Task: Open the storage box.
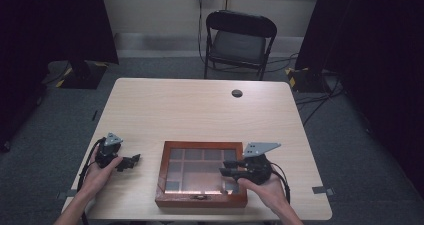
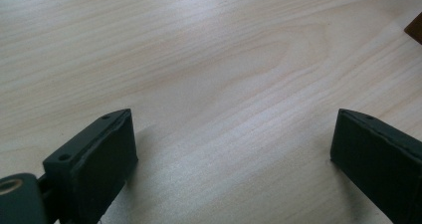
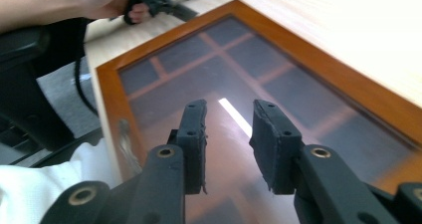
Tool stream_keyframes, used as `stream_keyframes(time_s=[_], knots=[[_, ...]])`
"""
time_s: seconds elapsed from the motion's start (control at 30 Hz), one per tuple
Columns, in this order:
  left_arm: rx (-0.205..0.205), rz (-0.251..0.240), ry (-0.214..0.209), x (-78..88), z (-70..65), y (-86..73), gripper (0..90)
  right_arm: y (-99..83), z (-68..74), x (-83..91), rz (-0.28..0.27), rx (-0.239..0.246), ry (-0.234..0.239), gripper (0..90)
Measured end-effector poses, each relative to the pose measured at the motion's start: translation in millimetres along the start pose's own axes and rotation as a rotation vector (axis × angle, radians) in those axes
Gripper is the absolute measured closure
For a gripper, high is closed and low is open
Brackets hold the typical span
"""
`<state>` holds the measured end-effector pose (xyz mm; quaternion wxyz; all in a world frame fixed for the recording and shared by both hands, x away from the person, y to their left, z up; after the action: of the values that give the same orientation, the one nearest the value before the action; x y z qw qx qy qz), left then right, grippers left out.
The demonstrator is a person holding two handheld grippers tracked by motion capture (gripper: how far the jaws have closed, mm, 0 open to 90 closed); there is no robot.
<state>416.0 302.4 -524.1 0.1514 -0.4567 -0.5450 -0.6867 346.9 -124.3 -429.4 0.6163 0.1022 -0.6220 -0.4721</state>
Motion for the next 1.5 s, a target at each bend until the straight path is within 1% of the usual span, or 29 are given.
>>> stream_keyframes(time_s=[0.03, 0.27, 0.33, 0.47, 0.53, 0.67, 0.7, 0.73, 0.77, 0.8, 0.9, 1.0, 1.2, 1.23, 1.27, 1.3, 1.33, 1.4, 1.43, 1.47, 1.5], knots=[[-0.001, 0.001, -0.001, 0.0, 0.1, 0.0, 3.4, 2.6, 4.2, -7.8, 0.003, 0.014, 0.028, 68.1], [0.0, 0.002, -0.002, 0.0, 0.1, 0.0, 3.3, 1.9, 23.3, -21.0, 0.033, 0.065, 0.094, 72.2], [-0.001, 0.001, -0.001, -0.1, 0.1, 0.1, 3.3, -0.1, 28.5, -25.4, 0.051, 0.082, 0.115, 72.9], [-0.001, 0.002, -0.003, 0.0, 0.2, 0.1, 3.3, -4.5, 33.5, -35.0, 0.086, 0.106, 0.151, 74.1], [-0.004, 0.003, -0.005, -0.1, 0.4, 0.2, 2.9, -4.9, 36.1, -37.9, 0.084, 0.108, 0.179, 74.9], [-0.005, 0.004, -0.005, -0.2, 0.3, 0.2, 2.7, -8.9, 41.1, -46.0, 0.108, 0.119, 0.199, 74.8], [-0.004, 0.004, -0.004, -0.2, 0.3, 0.3, 2.7, -9.9, 42.4, -47.3, 0.106, 0.119, 0.21, 75.6], [-0.004, 0.004, -0.005, -0.2, 0.3, 0.3, 2.7, -10.1, 43.4, -47.4, 0.105, 0.122, 0.214, 75.7], [-0.004, 0.003, -0.003, -0.3, 0.3, 0.3, 2.7, -10.3, 44.3, -47.3, 0.114, 0.133, 0.209, 75.9], [-0.016, 0.011, 0.004, 0.1, 0.9, 0.4, 2.4, -10.7, 44.9, -47.7, 0.118, 0.136, 0.209, 76.4], [-0.014, 0.013, 0.009, -0.3, 0.4, 0.7, 1.6, -12.4, 47.9, -49.7, 0.128, 0.154, 0.209, 80.9], [-0.013, 0.014, 0.008, -0.2, 0.3, 0.7, 1.5, -11.3, 47.6, -49.8, 0.136, 0.158, 0.216, 81.4], [-0.005, 0.011, 0.011, 0.2, -0.7, 0.2, 2.7, -9.3, 45.2, -50.8, 0.131, 0.164, 0.201, 81.8], [0.003, 0.008, 0.003, 1.1, -2.1, 0.5, 4.2, -8.6, 44.2, -51.1, 0.13, 0.169, 0.196, 81.9], [-0.003, 0.01, 0.0, 1.8, -2.7, 0.5, 5.9, -8.2, 44.1, -51.0, 0.132, 0.171, 0.195, 82.2], [0.002, 0.008, -0.003, 2.3, -4.0, 0.8, 7.8, -7.6, 43.0, -50.9, 0.134, 0.179, 0.198, 82.3], [-0.015, 0.012, -0.004, 3.3, -4.3, 1.1, 10.3, -7.2, 41.8, -50.9, 0.137, 0.176, 0.203, 82.3], [-0.021, 0.01, -0.013, 4.2, -7.6, 1.9, 15.8, -6.6, 40.7, -51.1, 0.136, 0.173, 0.204, 82.5], [-0.015, 0.005, -0.022, 3.9, -9.4, 2.0, 15.8, -6.2, 40.8, -51.1, 0.139, 0.176, 0.199, 82.5], [-0.041, 0.018, -0.025, 4.9, -9.3, 1.9, 16.1, -5.9, 41.0, -51.1, 0.138, 0.182, 0.196, 82.6], [-0.041, 0.016, -0.033, 5.0, -10.4, 2.2, 16.6, -5.6, 41.5, -50.9, 0.139, 0.185, 0.193, 82.7]])
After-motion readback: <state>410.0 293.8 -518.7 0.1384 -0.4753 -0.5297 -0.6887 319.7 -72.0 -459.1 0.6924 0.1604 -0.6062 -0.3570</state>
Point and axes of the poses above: each handheld gripper's, and its own axes: x roughly backward along the jaws, y roughly out of its top, z roughly to its left, the point moved 3 cm from there along -x, roughly forward along the jaws, and after that the axes turned 9 degrees about z, right-handed, at the moved point
